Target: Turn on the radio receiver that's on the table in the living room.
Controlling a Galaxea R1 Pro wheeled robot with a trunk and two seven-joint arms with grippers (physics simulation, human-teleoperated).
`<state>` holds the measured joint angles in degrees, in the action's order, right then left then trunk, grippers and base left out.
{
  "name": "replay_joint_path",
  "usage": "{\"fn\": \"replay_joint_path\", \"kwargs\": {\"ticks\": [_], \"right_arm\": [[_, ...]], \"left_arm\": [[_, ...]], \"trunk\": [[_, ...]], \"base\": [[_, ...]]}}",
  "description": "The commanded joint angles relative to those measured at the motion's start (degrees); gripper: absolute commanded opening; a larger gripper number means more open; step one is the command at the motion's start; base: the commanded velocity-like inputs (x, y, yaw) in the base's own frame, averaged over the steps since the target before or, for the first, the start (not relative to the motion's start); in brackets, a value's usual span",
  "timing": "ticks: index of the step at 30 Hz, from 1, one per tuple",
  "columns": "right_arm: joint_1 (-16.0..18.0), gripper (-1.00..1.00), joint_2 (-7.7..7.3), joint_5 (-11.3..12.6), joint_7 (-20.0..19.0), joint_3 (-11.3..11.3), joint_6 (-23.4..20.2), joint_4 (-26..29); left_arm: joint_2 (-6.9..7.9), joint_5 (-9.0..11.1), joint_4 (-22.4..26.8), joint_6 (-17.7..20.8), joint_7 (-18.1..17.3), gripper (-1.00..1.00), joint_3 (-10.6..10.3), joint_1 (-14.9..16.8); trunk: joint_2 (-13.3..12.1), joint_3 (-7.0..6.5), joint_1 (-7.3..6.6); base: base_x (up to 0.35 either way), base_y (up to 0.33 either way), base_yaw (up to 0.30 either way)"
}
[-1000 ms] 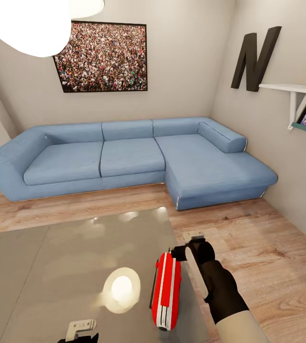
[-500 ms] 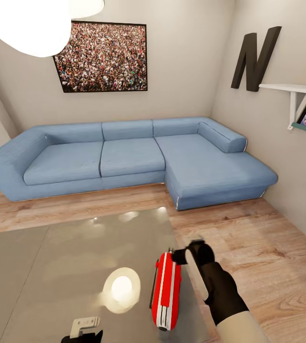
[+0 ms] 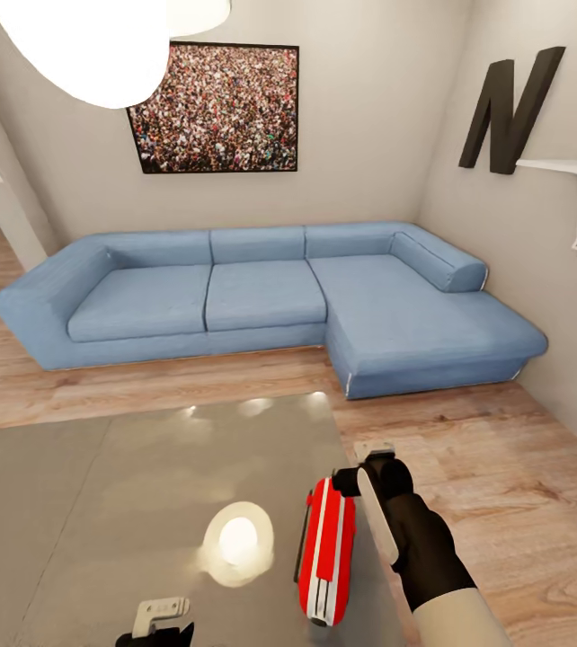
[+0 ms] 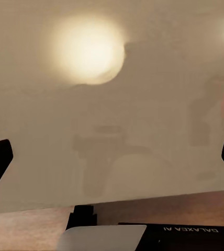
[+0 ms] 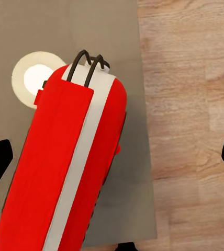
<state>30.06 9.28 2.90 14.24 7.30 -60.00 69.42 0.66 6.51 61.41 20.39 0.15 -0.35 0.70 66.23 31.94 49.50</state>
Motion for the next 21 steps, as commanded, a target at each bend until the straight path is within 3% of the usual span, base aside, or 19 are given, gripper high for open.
{"fn": "replay_joint_path", "kwargs": {"ticks": [1, 18, 21], "right_arm": [[0.0, 1.0, -0.01, 0.01, 0.0, 0.01, 0.0, 0.01], [0.0, 1.0, 0.46, 0.2, 0.19, 0.03, 0.0, -0.74], [0.0, 1.0, 0.72, 0.22, 0.37, 0.1, 0.0, -2.86]], "left_arm": [[0.02, 0.0, -0.03, 0.0, -0.02, 1.0, 0.0, 0.0], [-0.02, 0.0, -0.17, 0.0, -0.18, 1.0, 0.0, 0.0], [0.0, 0.0, -0.19, 0.0, -0.22, 1.0, 0.0, 0.0]], "trunk": [[0.0, 0.0, 0.0], [0.0, 0.0, 0.0], [0.0, 0.0, 0.0]], "base": [[0.0, 0.0, 0.022], [0.0, 0.0, 0.002], [0.0, 0.0, 0.0]]}}
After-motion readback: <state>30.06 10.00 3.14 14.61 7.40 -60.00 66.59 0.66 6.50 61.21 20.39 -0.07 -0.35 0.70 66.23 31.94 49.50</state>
